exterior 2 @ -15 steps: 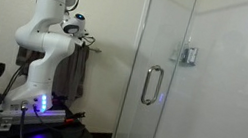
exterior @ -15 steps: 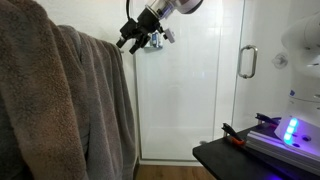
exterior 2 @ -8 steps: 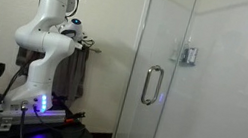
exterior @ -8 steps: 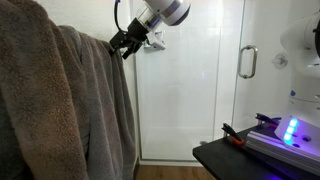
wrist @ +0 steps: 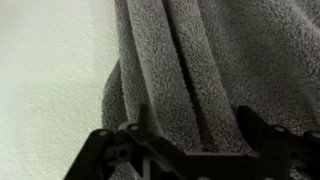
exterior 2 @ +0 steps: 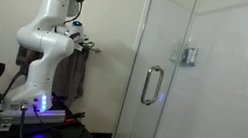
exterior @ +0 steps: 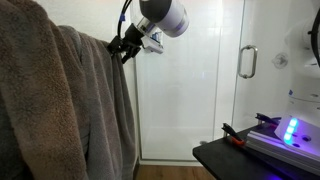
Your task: Unhang the towel from the rail
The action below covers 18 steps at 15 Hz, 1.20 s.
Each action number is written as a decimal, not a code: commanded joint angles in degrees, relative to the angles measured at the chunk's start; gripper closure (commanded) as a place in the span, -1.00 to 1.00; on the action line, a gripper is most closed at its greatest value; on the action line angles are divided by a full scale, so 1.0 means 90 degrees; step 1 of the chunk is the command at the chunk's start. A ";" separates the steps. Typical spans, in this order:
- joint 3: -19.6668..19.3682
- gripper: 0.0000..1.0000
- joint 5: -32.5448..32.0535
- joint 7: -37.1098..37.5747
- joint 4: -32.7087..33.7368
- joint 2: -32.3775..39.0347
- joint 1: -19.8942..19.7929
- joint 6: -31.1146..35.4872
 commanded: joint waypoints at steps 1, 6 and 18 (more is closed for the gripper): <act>0.0040 -0.20 0.0194 0.0184 -0.0029 -0.0097 -0.0092 -0.0256; 0.0501 0.50 -0.1008 0.1768 -0.0090 -0.0224 -0.0747 -0.0312; 0.1000 0.94 -0.1355 0.3029 -0.0320 -0.2248 -0.1876 -0.1954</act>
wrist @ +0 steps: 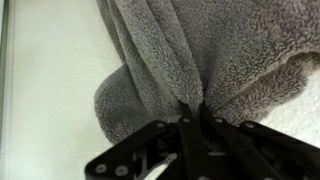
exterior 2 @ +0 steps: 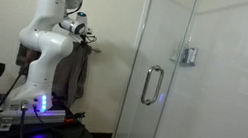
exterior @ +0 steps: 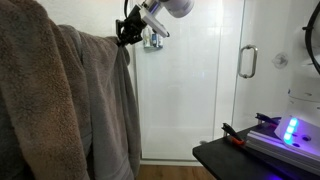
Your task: Unhang the towel from the rail
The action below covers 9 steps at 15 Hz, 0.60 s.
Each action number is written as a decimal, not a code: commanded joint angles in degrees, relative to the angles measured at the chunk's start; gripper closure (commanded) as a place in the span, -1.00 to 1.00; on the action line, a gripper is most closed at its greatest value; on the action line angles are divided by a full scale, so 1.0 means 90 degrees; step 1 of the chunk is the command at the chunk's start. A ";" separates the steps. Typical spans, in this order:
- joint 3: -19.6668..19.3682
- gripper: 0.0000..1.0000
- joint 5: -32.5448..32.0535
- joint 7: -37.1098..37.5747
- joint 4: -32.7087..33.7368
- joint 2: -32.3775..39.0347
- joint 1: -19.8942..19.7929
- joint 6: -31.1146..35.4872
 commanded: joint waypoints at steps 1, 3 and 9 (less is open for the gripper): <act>0.0149 0.94 -0.0263 0.0131 -0.0263 -0.1370 -0.0561 -0.0756; 0.0184 0.94 -0.0261 0.0148 -0.0178 -0.1918 -0.0721 -0.1046; -0.0041 0.94 0.0056 0.0009 0.0219 -0.3256 -0.0581 -0.1298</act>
